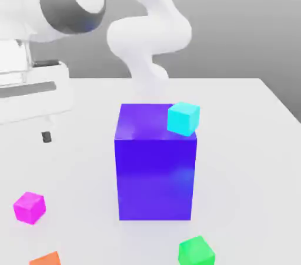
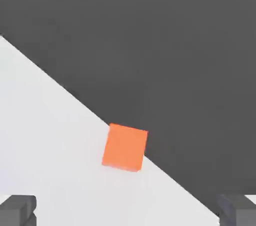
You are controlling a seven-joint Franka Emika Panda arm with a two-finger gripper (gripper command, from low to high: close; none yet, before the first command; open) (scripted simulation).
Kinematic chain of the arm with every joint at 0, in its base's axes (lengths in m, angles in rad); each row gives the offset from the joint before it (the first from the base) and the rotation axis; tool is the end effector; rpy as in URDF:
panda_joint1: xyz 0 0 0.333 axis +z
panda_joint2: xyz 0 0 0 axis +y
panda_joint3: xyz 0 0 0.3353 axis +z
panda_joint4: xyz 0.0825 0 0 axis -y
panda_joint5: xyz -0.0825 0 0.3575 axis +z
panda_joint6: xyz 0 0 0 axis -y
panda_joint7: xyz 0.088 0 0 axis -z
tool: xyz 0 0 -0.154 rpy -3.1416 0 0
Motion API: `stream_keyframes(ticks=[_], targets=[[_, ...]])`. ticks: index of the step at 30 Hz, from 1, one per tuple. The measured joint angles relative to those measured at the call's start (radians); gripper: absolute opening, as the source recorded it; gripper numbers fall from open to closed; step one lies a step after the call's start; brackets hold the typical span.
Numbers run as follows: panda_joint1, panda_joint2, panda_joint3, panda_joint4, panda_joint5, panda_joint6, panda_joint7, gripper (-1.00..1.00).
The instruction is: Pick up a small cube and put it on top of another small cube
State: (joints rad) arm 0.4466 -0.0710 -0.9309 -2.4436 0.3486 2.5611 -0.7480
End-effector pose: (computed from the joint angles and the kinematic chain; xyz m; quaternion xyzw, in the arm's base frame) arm 0.4289 -0.2203 0.3259 -0.9881 0.0087 -0.1386 0.0665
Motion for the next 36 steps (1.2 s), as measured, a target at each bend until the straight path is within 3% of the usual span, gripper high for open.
stream_keyframes(ticks=[9,18,25,26,32,36], targets=[[-0.081,0.239,0.045,-0.024,0.188,0.033,-0.412,0.00],[-0.205,0.385,0.126,-0.061,0.212,0.111,-0.711,0.00],[-0.382,0.554,0.337,-0.008,0.433,0.201,-0.913,0.00],[-0.404,0.576,0.365,0.000,0.461,0.214,-0.935,-1.00],[-0.415,0.587,0.379,0.004,0.476,0.219,-0.947,-1.00],[-0.342,0.514,0.285,-0.023,0.381,0.178,-0.874,-1.00]])
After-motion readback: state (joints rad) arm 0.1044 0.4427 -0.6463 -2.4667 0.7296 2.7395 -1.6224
